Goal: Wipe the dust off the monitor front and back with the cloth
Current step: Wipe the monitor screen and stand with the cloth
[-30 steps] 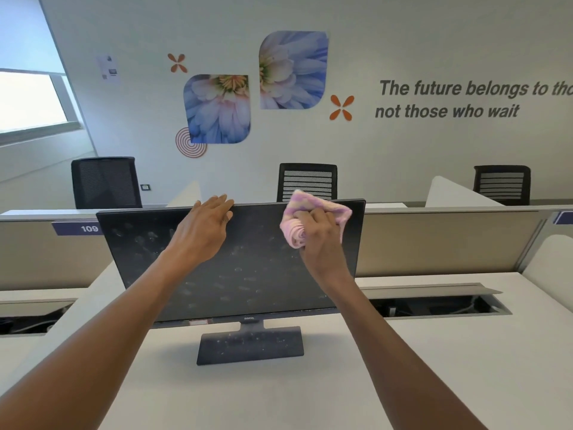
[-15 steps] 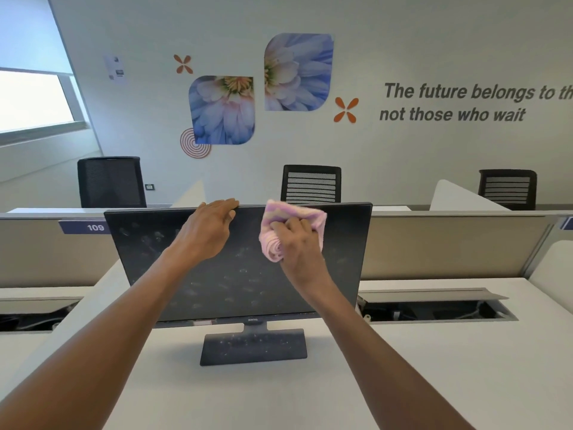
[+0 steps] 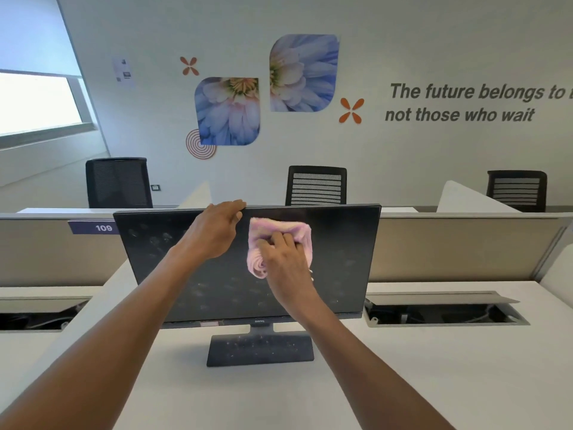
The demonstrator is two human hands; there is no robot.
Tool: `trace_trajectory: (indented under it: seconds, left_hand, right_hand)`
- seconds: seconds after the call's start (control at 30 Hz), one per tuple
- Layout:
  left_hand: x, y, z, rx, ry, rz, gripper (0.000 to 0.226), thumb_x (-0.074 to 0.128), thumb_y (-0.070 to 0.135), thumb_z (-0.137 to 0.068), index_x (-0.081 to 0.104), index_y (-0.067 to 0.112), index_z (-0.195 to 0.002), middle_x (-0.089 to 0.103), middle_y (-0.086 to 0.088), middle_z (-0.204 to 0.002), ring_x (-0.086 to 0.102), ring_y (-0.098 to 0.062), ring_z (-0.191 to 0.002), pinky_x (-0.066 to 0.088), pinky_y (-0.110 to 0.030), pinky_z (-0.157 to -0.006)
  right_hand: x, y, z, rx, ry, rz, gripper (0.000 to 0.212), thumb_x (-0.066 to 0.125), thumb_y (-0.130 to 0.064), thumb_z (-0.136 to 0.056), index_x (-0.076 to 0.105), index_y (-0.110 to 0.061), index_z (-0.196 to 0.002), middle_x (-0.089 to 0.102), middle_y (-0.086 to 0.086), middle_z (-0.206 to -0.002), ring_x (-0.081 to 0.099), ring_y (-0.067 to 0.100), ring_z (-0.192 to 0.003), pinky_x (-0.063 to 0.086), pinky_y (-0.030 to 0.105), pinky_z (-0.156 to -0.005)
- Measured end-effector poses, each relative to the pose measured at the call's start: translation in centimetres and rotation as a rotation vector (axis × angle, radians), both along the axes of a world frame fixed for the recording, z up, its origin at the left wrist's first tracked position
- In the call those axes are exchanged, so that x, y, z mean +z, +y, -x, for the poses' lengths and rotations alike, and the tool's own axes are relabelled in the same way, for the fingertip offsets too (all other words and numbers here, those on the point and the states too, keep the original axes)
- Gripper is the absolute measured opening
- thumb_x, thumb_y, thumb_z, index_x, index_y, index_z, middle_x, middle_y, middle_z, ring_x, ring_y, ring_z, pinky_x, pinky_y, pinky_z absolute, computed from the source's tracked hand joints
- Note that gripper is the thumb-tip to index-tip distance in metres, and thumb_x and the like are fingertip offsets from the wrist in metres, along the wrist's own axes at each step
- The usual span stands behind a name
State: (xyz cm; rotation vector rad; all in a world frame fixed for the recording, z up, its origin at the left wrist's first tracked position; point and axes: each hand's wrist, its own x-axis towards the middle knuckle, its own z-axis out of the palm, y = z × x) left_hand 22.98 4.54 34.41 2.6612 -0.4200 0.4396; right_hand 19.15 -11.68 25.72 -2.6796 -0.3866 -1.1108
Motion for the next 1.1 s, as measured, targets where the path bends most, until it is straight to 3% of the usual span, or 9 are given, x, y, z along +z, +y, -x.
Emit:
trace_trajectory:
  seconds: [0.2,0.33,0.5,0.6,0.73,0.87,0.97,1.1]
  left_hand:
    - [-0.3,-0.1,-0.1,-0.010,0.003,0.023,0.042,0.035,0.027,-0.106,0.045,0.024,-0.146,0.045,0.002,-0.151,0.037,-0.027,-0.139,0.028,-0.038,-0.114]
    - [-0.2,0.0,-0.2,-0.012,-0.007,0.041,0.040,0.037,0.026,-0.105,0.047,0.023,-0.144,0.048,0.001,-0.149,0.041,-0.027,-0.137,0.030,-0.039,-0.113]
    - [-0.5,0.3,-0.2,-0.028,0.000,0.058,0.041,0.036,0.027,-0.105,0.046,0.024,-0.145,0.045,0.002,-0.151,0.036,-0.024,-0.141,0.022,-0.037,-0.119]
    - [-0.7,0.1,-0.2,-0.029,-0.014,0.062,0.041,0.035,0.026,-0.106,0.046,0.023,-0.145,0.044,0.003,-0.152,0.035,-0.023,-0.142,0.018,-0.036,-0.120]
    - [-0.5,-0.3,-0.1,-0.022,-0.019,0.075,0.041,0.036,0.025,-0.105,0.047,0.022,-0.145,0.046,0.002,-0.150,0.037,-0.026,-0.139,0.019,-0.037,-0.117]
    - [-0.5,0.1,0.0,-0.022,-0.002,0.047,0.042,0.035,0.026,-0.106,0.044,0.022,-0.147,0.041,0.001,-0.154,0.033,-0.024,-0.142,0.014,-0.036,-0.120]
    - [-0.7,0.1,-0.1,-0.033,-0.004,0.051,0.042,0.034,0.025,-0.106,0.043,0.022,-0.148,0.040,0.001,-0.154,0.033,-0.023,-0.143,0.011,-0.035,-0.120]
    - [-0.9,-0.3,-0.1,-0.036,-0.020,0.066,0.041,0.034,0.023,-0.106,0.045,0.020,-0.145,0.047,0.000,-0.148,0.039,-0.027,-0.138,0.013,-0.036,-0.119]
  right_hand:
    - [0.8,-1.4,-0.3,-0.111,-0.078,-0.155,0.039,0.077,-0.006,-0.075,0.068,-0.012,-0.112,0.065,0.012,-0.101,0.060,0.029,-0.095,0.052,0.041,-0.080]
    - [2.2,0.2,-0.7,-0.022,-0.045,-0.082,0.041,0.075,-0.005,-0.075,0.066,-0.014,-0.114,0.063,0.012,-0.102,0.058,0.030,-0.097,0.051,0.043,-0.080]
    - [-3.3,-1.2,0.8,-0.010,0.066,-0.091,0.038,0.076,-0.006,-0.074,0.068,-0.018,-0.109,0.063,0.005,-0.103,0.057,0.024,-0.093,0.050,0.037,-0.079]
    - [-2.3,-2.3,0.5,-0.058,0.003,-0.197,0.037,0.077,-0.008,-0.076,0.069,-0.015,-0.111,0.065,0.008,-0.102,0.060,0.024,-0.092,0.051,0.034,-0.081]
    - [0.9,-0.7,-0.6,0.025,-0.039,-0.106,0.041,0.076,-0.006,-0.075,0.068,-0.015,-0.114,0.065,0.009,-0.102,0.059,0.027,-0.094,0.051,0.039,-0.081]
    - [-1.8,-0.3,-0.1,0.056,0.052,-0.034,0.040,0.078,-0.005,-0.071,0.068,-0.015,-0.108,0.063,0.007,-0.102,0.058,0.026,-0.093,0.052,0.040,-0.075]
    - [-3.4,-2.0,0.4,0.021,0.075,-0.096,0.037,0.078,-0.009,-0.073,0.068,-0.019,-0.108,0.062,0.004,-0.100,0.057,0.023,-0.090,0.052,0.038,-0.076]
    - [-0.6,-3.2,-0.3,-0.040,-0.040,-0.165,0.038,0.076,-0.011,-0.077,0.068,-0.017,-0.113,0.065,0.006,-0.103,0.058,0.024,-0.094,0.050,0.036,-0.082]
